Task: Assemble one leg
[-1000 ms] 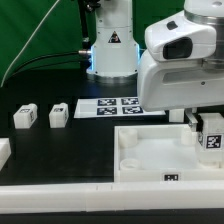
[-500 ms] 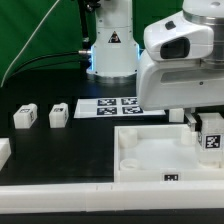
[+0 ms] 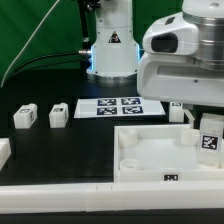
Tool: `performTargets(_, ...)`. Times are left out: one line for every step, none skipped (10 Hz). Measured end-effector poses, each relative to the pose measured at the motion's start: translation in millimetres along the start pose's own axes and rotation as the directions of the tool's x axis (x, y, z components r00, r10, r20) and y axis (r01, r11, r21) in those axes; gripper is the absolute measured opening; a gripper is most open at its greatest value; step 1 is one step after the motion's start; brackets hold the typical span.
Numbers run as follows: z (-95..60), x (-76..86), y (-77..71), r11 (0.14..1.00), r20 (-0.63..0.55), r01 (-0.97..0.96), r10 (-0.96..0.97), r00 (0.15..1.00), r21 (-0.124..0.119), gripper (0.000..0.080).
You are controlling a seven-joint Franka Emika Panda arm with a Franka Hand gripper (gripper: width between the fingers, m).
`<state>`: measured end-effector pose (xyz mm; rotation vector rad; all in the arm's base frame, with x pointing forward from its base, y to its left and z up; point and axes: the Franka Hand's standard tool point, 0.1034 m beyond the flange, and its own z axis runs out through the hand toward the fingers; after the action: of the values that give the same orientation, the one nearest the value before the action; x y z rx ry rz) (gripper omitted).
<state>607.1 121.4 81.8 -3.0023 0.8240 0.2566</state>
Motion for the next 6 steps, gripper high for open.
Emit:
performTargets(0.0,-0.3,-0.8,0.995,-0.001,-0.095,0.095,0.995,0.001,0.0294)
performTargets(-0.1,-0.5,-1.7,0.984,0.0,-0.178,0.178,0.984,0.004,0.0294)
performTargets(0.1,-0.8,-2.1,0.961,0.005,-0.275,0.275,0.961,0.008,0.0294)
performTargets(0.3,-0.9,-2.6,0.941,0.006,-0.338,0.338,0.941,0.009,0.0294)
performTargets(0.5,-0.9,-3.3,0.9,0.009,-0.436,0.436,0.9,0.012,0.0294)
performTargets(0.8,-1.3,-3.9,0.848,0.015,-0.53,0.53,0.848,0.012,0.0294)
